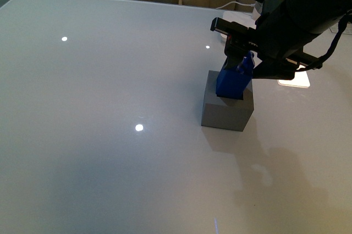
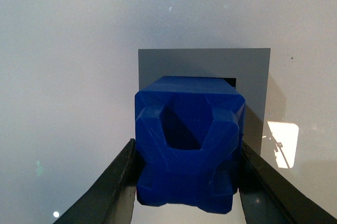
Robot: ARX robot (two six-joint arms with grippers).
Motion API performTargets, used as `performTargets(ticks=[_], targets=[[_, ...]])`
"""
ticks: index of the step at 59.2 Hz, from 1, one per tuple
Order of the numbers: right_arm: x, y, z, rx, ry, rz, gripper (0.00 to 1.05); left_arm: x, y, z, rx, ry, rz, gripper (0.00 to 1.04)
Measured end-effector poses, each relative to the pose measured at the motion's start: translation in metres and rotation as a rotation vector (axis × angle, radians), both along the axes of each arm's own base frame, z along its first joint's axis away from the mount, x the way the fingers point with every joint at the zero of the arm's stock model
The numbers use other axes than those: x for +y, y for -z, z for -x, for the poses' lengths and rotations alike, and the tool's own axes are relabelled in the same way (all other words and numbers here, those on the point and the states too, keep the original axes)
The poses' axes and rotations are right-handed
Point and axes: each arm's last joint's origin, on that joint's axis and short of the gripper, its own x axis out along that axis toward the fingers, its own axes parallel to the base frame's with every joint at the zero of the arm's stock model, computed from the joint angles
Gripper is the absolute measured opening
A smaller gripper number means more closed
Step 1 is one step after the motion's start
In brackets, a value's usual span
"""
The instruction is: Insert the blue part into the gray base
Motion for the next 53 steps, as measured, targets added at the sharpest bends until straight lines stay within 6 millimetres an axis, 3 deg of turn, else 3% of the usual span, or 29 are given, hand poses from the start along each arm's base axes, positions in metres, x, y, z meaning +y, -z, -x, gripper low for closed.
performTargets(ticks=[10,15,29,45,53], targets=[[0.000,0.000,0.000,-0.002,0.003,0.008,0.44,0.000,0.000,0.000,0.000,0.000,0.000,0.97],[0.000,0.001,0.000,-0.006,0.010,0.026,0.54,0.000,0.000,0.000,0.000,0.000,0.000,0.97],[-0.001,0.009,0.000,0.004,0.020,0.060,0.53,0.000,0.000,0.000,0.000,0.000,0.000,0.97],[0.004,0.011,0.002,0.008,0.008,0.065,0.97,0.000,0.000,0.000,0.000,0.000,0.000,0.97],[0.005,0.012,0.003,0.010,0.004,0.064,0.96,0.000,0.000,0.000,0.000,0.000,0.000,0.97]])
